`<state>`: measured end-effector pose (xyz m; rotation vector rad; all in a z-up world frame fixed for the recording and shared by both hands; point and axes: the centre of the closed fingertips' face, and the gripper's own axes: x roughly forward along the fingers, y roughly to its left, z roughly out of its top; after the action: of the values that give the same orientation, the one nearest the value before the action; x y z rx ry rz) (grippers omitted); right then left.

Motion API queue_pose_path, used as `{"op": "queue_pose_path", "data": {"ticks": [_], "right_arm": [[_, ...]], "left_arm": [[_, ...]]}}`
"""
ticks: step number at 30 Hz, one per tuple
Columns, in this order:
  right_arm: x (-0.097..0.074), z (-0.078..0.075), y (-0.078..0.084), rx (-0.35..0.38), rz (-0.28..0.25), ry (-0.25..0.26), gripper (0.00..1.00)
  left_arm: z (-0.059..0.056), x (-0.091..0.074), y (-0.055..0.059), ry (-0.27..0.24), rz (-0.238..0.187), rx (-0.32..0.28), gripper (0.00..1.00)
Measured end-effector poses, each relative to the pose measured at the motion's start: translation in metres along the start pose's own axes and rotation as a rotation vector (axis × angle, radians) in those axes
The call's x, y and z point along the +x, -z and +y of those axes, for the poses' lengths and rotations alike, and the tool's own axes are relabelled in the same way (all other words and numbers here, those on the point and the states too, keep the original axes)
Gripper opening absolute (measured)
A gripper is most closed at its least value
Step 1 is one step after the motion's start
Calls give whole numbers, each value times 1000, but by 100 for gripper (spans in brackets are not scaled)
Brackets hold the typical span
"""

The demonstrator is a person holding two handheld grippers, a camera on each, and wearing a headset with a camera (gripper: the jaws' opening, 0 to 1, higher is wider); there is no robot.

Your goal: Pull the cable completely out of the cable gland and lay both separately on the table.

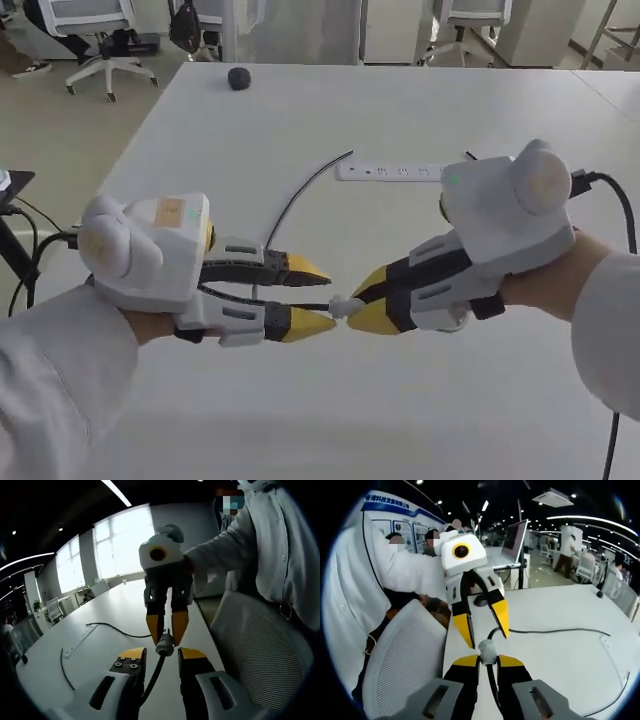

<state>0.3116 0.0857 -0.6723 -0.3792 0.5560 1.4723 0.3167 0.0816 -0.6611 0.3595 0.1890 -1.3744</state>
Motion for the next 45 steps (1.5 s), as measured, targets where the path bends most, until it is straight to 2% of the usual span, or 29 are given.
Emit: {"op": "queue_pose_path", "data": {"ticks": [3, 14, 29, 45], "right_arm": [[0, 3, -1, 0, -2, -8, 8], [2, 12, -3, 2, -12, -55, 8], [4, 13, 2, 3, -8, -72, 8], [6, 14, 5, -20, -7, -80, 8]], "left_arm": [[-4, 1, 0, 19, 8, 3, 25], [-8, 1, -1, 27, 20, 29, 20], [-17, 4, -1, 59, 48, 49, 17], [-18, 7, 2, 69, 77, 57, 16]]}}
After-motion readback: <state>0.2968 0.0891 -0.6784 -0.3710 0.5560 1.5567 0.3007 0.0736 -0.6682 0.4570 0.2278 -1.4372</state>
